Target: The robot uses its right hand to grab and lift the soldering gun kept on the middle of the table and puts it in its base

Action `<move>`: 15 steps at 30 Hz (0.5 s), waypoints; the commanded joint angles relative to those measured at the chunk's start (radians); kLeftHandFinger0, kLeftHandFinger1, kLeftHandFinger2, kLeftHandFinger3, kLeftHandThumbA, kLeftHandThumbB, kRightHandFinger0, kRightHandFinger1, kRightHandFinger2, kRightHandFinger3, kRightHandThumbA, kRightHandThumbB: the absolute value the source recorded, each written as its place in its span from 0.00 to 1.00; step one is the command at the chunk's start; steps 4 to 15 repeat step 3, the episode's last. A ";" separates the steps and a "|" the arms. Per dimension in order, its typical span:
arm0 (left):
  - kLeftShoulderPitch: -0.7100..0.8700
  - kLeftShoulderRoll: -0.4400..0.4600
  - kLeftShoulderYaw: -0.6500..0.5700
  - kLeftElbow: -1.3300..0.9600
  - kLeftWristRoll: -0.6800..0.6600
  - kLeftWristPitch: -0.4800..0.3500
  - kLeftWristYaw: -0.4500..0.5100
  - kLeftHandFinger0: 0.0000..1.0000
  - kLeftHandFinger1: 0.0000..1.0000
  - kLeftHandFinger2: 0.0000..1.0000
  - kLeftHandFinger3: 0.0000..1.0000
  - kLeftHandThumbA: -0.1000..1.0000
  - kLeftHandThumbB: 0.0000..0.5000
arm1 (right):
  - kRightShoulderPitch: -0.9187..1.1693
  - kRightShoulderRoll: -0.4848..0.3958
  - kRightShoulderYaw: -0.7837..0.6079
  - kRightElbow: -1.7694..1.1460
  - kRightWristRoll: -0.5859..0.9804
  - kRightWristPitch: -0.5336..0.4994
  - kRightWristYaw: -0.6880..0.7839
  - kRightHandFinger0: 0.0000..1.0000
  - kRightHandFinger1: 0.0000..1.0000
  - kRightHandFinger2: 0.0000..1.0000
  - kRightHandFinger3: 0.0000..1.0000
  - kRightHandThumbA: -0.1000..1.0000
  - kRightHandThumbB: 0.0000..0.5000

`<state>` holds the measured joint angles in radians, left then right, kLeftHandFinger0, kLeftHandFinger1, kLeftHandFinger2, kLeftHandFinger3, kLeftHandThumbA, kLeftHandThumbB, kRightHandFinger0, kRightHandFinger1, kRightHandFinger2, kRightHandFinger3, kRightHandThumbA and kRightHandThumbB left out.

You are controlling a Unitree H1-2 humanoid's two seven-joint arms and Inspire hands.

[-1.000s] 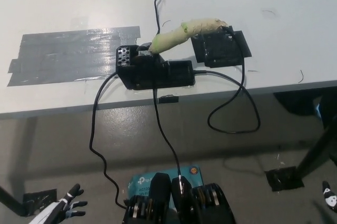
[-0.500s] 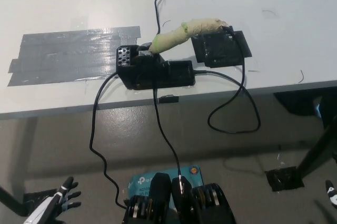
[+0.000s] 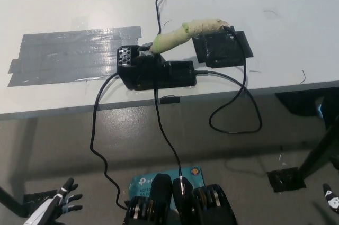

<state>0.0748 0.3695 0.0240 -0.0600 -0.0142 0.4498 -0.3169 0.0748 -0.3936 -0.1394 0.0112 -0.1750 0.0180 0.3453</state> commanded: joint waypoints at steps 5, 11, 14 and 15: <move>0.008 0.025 0.011 -0.021 -0.001 0.001 0.009 1.00 0.88 0.97 1.00 1.00 0.56 | -0.010 -0.034 0.009 -0.025 0.009 0.013 -0.016 1.00 1.00 1.00 1.00 0.32 0.52; 0.008 0.025 0.011 -0.021 -0.001 0.001 0.009 1.00 0.88 0.97 1.00 1.00 0.56 | -0.010 -0.034 0.009 -0.025 0.009 0.013 -0.016 1.00 1.00 1.00 1.00 0.32 0.52; 0.008 0.025 0.011 -0.021 -0.001 0.001 0.009 1.00 0.88 0.97 1.00 1.00 0.56 | -0.010 -0.034 0.009 -0.025 0.009 0.013 -0.016 1.00 1.00 1.00 1.00 0.32 0.52; 0.008 0.025 0.011 -0.021 -0.001 0.001 0.009 1.00 0.88 0.97 1.00 1.00 0.56 | -0.010 -0.034 0.009 -0.025 0.009 0.013 -0.016 1.00 1.00 1.00 1.00 0.32 0.52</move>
